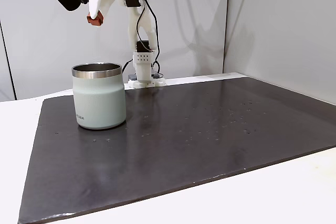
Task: Grasp a cube and put it in the cup.
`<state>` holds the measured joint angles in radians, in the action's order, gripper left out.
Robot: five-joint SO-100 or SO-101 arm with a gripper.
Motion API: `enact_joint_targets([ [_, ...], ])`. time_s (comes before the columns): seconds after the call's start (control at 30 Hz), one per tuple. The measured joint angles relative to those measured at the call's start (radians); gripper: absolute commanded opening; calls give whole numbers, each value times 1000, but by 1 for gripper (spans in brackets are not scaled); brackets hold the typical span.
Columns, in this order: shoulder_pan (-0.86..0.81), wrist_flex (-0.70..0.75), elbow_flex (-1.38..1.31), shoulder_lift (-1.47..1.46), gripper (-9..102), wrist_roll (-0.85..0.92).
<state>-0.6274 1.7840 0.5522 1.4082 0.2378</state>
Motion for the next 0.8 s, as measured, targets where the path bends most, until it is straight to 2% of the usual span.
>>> enact_joint_targets([
  [0.67, -14, 8, 0, -132, 8, 115],
  [0.8, -11, 8, 0, -132, 11, 118],
])
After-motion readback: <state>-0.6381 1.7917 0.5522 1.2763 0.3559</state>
